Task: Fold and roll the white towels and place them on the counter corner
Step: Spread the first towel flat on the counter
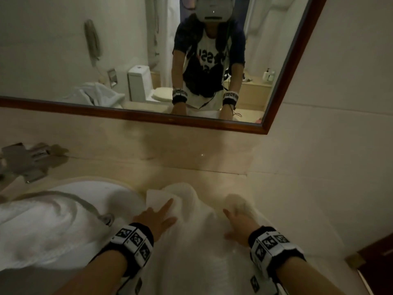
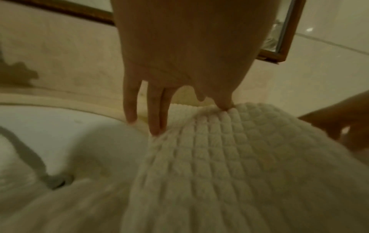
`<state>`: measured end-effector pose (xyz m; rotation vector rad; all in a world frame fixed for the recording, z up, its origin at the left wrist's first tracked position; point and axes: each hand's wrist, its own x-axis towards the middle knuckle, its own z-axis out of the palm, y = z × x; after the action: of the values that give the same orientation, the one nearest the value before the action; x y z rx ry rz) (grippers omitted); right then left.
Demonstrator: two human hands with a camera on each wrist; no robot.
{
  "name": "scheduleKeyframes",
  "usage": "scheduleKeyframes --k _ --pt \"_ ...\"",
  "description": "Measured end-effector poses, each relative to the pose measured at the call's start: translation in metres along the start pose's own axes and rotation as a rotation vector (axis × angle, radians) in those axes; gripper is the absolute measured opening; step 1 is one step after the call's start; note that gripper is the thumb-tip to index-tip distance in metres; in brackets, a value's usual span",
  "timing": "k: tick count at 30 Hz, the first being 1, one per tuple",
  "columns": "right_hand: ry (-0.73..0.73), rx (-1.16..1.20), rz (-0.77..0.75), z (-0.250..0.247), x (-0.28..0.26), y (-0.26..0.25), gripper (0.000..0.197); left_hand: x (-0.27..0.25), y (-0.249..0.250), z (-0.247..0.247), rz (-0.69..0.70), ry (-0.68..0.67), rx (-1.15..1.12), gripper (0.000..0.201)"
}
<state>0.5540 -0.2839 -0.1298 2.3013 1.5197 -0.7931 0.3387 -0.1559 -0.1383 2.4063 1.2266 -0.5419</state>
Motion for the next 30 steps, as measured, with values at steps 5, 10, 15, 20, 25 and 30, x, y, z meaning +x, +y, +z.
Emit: scheduleKeyframes --k 5,10,15,20,25,30 --pt "0.051 0.043 -0.093 -0.017 0.005 0.002 0.069 0.010 0.001 -0.011 0.169 -0.046 -0.165 0.060" --pt "0.394 0.180 -0.138 -0.082 -0.006 0.019 0.066 0.018 -0.005 -0.044 0.187 0.224 -0.149 0.055" --pt "0.428 0.114 0.063 -0.101 -0.005 0.035 0.051 0.026 0.003 -0.078 0.212 0.547 0.011 0.057" --pt "-0.109 0.050 0.262 -0.038 0.010 0.073 0.043 0.024 0.003 -0.021 0.359 -0.124 0.052 0.056" --pt "0.011 0.094 0.187 -0.052 0.029 0.067 0.060 0.032 0.000 -0.023 0.209 0.132 -0.124 0.032" --pt "-0.006 0.059 0.049 -0.052 0.059 0.031 0.087 0.051 0.007 -0.023 0.054 0.070 -0.124 0.068"
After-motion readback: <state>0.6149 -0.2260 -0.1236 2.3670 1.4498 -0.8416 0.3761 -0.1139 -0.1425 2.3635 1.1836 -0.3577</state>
